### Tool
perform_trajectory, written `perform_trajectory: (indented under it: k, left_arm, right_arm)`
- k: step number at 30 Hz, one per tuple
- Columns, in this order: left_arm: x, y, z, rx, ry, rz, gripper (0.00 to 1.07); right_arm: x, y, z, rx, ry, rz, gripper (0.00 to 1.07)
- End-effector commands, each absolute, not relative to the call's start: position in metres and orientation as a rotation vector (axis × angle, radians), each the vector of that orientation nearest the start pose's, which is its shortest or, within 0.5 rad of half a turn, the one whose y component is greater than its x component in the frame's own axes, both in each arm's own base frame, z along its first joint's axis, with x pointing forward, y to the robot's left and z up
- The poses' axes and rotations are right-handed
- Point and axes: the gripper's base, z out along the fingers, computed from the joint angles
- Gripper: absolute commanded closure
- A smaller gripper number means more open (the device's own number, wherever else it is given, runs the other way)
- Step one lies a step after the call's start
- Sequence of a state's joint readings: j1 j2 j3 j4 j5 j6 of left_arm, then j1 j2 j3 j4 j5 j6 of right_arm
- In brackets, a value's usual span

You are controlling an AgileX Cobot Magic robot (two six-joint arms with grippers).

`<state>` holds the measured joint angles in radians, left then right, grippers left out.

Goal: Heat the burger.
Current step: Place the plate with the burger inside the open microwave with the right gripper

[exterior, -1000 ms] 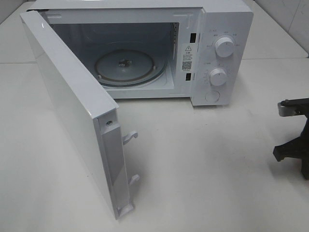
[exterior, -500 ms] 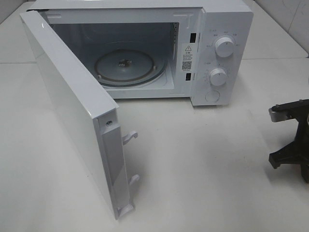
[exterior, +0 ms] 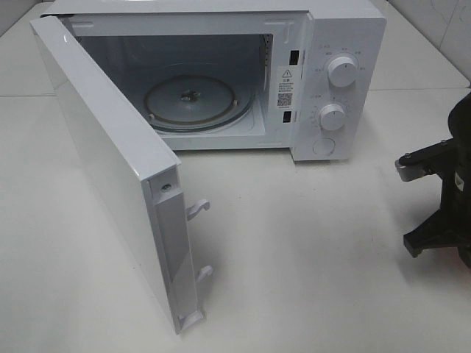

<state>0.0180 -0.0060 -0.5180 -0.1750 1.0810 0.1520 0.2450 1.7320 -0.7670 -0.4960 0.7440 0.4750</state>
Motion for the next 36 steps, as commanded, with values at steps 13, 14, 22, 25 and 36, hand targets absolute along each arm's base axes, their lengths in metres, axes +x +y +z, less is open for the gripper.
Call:
perform_trajectory:
  k: [13, 14, 22, 25, 36]
  left_arm:
    - [-0.011, -0.014, 0.283, 0.14, 1.997, -0.102, 0.06]
    - [-0.011, -0.014, 0.283, 0.14, 1.997, -0.102, 0.06]
    - [-0.011, -0.014, 0.283, 0.14, 1.997, -0.102, 0.06]
    - [-0.011, -0.014, 0.283, 0.14, 1.997, -0.102, 0.06]
    - [-0.011, -0.014, 0.283, 0.14, 1.997, -0.102, 0.06]
  right_arm:
    - [0.251, 0.053, 0.139, -0.381, 2.973, -0.759, 1.07]
    - [0.249, 0.055, 0.139, -0.403, 2.971, -0.777, 1.07]
    - [0.243, 0.068, 0.141, -0.485, 2.96, -0.828, 1.07]
    - [0.24, 0.073, 0.141, -0.511, 2.958, -0.846, 1.07]
    - [0.215, 0.08, 0.161, -0.585, 2.877, -0.804, 1.07]
